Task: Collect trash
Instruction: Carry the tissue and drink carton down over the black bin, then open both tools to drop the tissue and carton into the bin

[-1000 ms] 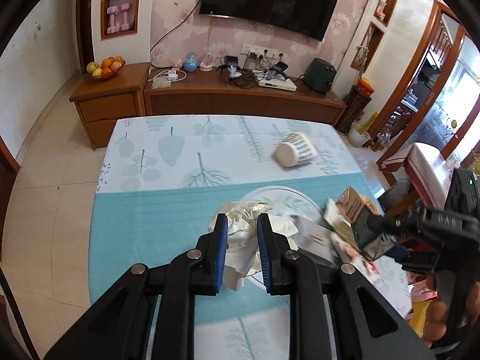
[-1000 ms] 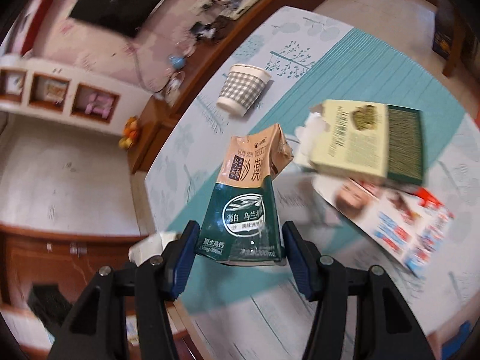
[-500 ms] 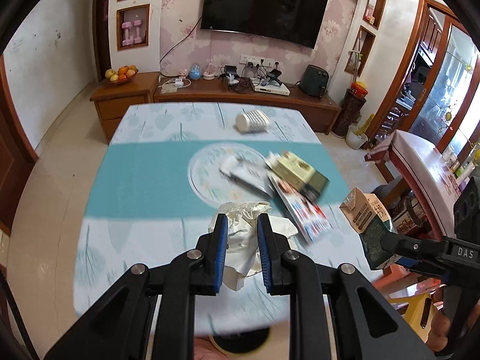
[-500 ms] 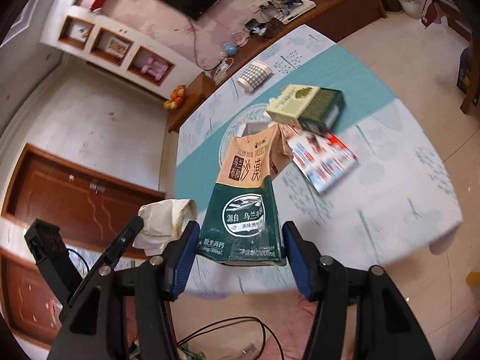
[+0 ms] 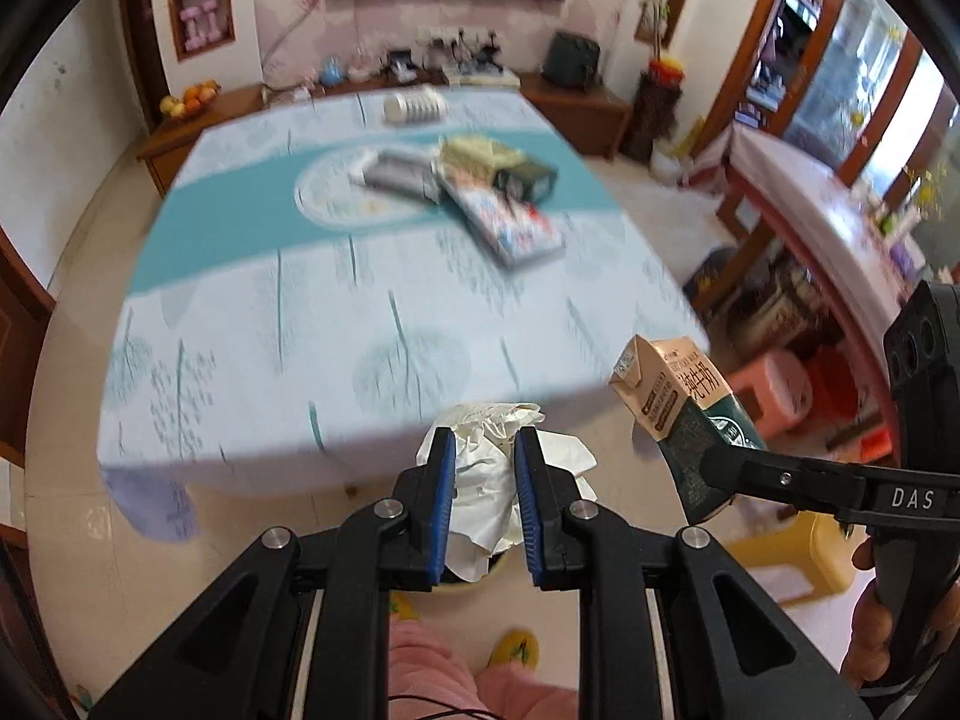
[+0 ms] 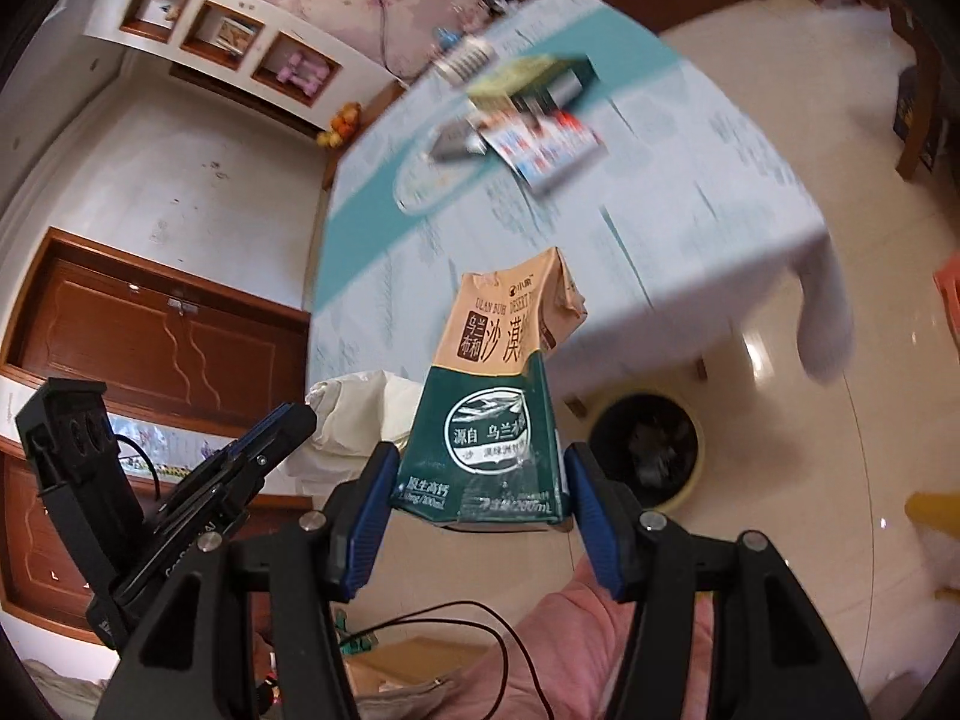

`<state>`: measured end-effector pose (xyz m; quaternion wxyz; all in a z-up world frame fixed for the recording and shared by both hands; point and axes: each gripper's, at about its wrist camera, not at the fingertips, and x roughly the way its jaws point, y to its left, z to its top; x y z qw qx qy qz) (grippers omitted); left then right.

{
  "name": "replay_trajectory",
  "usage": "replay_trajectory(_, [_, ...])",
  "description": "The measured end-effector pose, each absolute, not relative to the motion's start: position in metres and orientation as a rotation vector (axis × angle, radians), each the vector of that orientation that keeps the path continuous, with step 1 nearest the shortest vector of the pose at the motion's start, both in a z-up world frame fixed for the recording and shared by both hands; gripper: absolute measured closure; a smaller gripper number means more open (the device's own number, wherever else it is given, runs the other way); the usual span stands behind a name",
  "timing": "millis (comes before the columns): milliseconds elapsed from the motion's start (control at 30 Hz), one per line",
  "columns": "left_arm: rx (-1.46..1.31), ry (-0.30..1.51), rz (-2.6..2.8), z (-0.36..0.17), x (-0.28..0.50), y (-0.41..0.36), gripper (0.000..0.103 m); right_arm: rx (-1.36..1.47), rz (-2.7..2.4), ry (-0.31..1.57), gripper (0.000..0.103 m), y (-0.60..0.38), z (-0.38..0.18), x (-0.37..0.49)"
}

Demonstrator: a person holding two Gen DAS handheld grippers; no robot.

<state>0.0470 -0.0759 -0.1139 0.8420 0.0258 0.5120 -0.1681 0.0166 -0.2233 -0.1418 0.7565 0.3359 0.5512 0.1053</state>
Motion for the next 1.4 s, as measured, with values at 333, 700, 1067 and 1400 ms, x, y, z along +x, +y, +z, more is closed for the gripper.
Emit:
replay_trajectory(333, [0.131, 1.222, -0.395, -0.255, 0.028, -0.085, 0.085, 0.766, 0.12, 1.397, 0.046, -0.21, -0.299, -0.015])
replay_trajectory(700, [0.194, 1.273, -0.406, -0.423, 0.066, -0.1, 0.082, 0.793, 0.018, 1.509, 0.046, -0.197, -0.454, -0.01])
replay_trajectory(1067, [0.173, 1.275, -0.374, -0.468, 0.084, -0.086, 0.032, 0.788, 0.013, 1.533, 0.046, -0.185, -0.501, 0.024])
replay_trajectory(1400, [0.168, 1.285, -0.296, -0.474, 0.079, -0.05, 0.027, 0.736, 0.064, 1.551, 0.033, -0.155, -0.514, 0.053])
